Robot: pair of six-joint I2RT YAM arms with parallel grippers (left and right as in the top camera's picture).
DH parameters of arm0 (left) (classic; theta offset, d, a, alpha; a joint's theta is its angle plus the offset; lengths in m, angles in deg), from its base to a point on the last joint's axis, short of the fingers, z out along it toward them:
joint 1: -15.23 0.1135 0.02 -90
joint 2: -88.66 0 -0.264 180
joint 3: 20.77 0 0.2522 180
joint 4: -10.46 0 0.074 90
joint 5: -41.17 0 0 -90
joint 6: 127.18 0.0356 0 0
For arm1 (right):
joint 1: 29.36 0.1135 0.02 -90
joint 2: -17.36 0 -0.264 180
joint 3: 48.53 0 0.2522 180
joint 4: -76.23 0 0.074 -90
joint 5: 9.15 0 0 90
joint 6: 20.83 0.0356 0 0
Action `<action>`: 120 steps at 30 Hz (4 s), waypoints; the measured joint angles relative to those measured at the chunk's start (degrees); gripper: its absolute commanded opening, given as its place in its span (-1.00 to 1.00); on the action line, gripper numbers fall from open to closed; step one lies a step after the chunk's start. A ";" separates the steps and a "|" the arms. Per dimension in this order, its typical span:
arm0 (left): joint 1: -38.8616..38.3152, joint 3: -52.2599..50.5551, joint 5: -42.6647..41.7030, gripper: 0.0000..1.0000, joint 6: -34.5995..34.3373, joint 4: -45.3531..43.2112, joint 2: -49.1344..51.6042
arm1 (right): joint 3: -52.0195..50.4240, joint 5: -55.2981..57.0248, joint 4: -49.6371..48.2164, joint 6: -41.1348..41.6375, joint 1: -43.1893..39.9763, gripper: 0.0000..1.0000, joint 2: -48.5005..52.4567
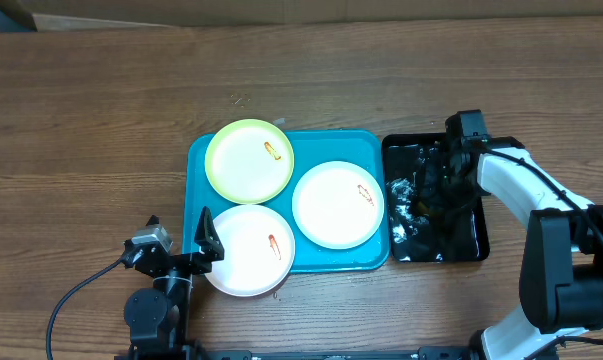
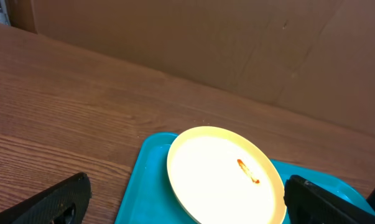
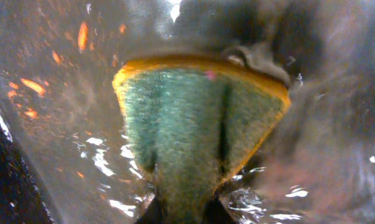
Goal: Clean dirty plates on tray and stack at the side
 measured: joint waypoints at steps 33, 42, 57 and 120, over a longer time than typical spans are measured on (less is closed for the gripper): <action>0.00 0.00 0.00 1.00 0.00 -0.02 0.00 | 4.20 5.25 -2.75 -0.04 0.11 0.31 -0.33; 0.00 0.00 0.00 1.00 0.00 -0.02 0.00 | 0.63 5.75 -5.97 -0.11 0.11 -0.74 -0.33; 0.00 0.00 0.00 1.00 0.00 0.00 0.00 | 6.12 3.93 2.84 -0.09 0.11 0.99 -0.31; 0.00 0.00 0.00 1.00 0.00 0.00 0.00 | 6.12 3.93 5.86 -0.11 0.09 1.00 -0.31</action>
